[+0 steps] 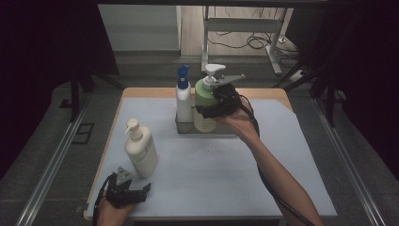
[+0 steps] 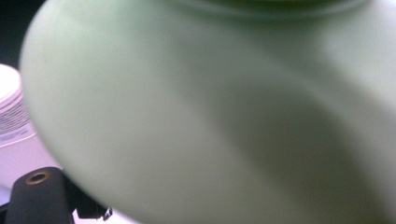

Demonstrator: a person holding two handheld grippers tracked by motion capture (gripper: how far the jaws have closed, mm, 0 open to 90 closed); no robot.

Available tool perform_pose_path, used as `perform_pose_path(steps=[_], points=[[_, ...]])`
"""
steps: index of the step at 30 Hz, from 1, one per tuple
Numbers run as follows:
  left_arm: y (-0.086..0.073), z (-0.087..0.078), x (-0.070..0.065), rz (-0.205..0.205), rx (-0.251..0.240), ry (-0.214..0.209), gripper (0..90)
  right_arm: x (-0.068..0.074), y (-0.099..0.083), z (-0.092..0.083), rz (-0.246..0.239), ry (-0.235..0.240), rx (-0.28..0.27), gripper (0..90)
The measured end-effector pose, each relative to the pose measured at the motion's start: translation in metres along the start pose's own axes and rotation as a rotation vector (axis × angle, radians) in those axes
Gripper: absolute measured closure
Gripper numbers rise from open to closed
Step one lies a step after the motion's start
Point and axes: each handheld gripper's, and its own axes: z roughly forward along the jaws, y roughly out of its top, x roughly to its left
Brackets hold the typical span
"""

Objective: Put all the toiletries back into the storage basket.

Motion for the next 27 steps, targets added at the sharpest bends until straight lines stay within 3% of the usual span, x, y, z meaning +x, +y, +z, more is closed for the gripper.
perform_pose_path(steps=[27], points=[[0.0,0.0,0.0,-0.002,0.002,0.0,10.7,-0.026,0.009,0.037,0.042,-0.104,0.009,12.2]])
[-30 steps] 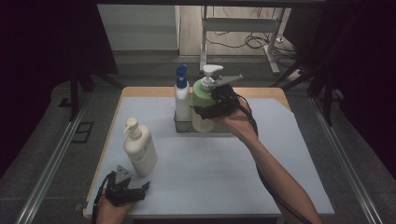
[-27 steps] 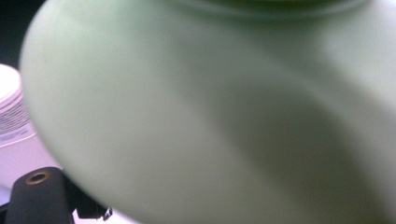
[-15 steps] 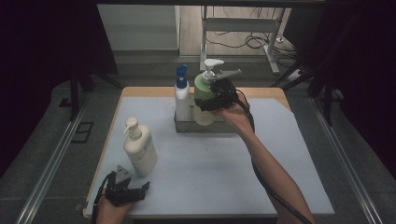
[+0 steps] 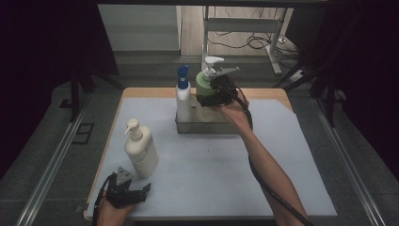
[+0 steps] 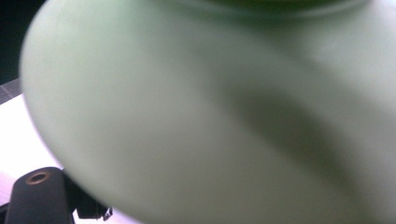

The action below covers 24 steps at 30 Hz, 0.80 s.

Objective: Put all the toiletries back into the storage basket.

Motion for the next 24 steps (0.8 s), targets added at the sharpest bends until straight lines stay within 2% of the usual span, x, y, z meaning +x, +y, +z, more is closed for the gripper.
perform_pose_path(steps=[10,24], points=[[0.0,0.0,0.0,0.001,0.0,-0.001,10.7,-0.004,-0.002,0.018,0.005,-0.024,0.013,12.2],[0.0,0.0,0.0,0.001,0.001,0.0,10.7,-0.005,-0.009,0.037,0.007,-0.025,0.032,12.2]])
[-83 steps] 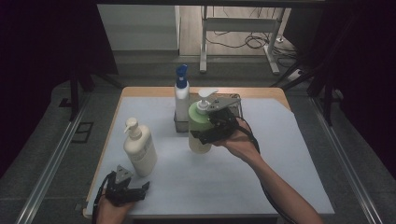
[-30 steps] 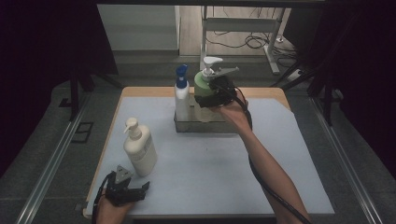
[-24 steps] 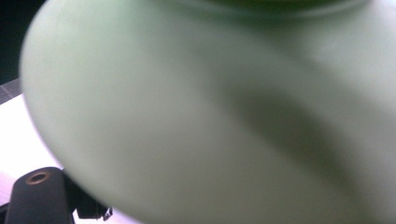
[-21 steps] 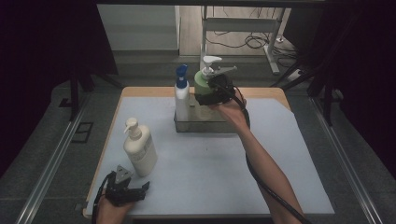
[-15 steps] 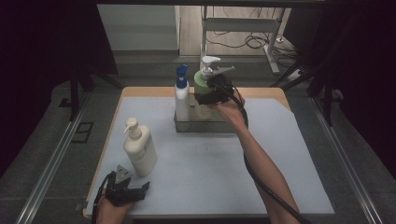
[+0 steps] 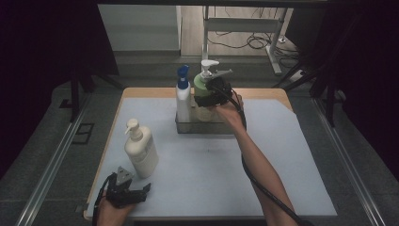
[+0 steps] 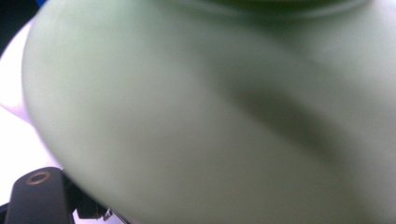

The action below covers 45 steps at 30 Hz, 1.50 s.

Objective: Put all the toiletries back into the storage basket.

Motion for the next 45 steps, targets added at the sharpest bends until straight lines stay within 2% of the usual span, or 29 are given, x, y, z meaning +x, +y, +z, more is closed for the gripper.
perform_pose_path(steps=[19,36,45], points=[[0.0,0.0,0.0,0.0,0.0,0.0,10.7,0.002,-0.017,0.016,0.007,0.018,0.026,12.1],[0.0,0.0,0.0,0.0,0.0,0.001,10.7,0.003,-0.031,0.021,0.008,0.052,0.047,12.2],[0.0,0.0,0.0,0.0,0.0,0.0,10.7,0.004,-0.04,0.023,0.0,0.055,0.06,12.1]])
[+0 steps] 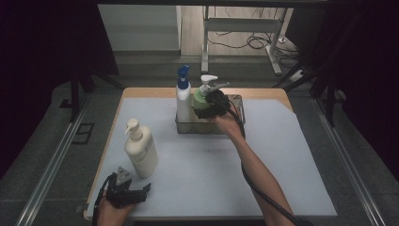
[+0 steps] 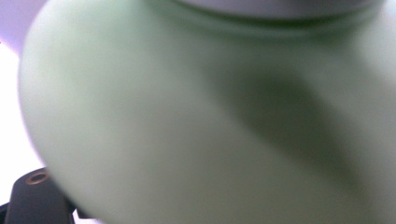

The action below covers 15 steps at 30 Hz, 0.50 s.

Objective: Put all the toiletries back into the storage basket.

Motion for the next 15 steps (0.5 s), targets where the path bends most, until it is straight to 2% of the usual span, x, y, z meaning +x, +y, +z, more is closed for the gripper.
perform_pose_path(steps=[15], points=[[-0.0001,0.0,-0.0001,0.0,0.0,0.0,10.7,-0.0049,-0.0034,0.0008,0.013,0.028,-0.019,11.2]])
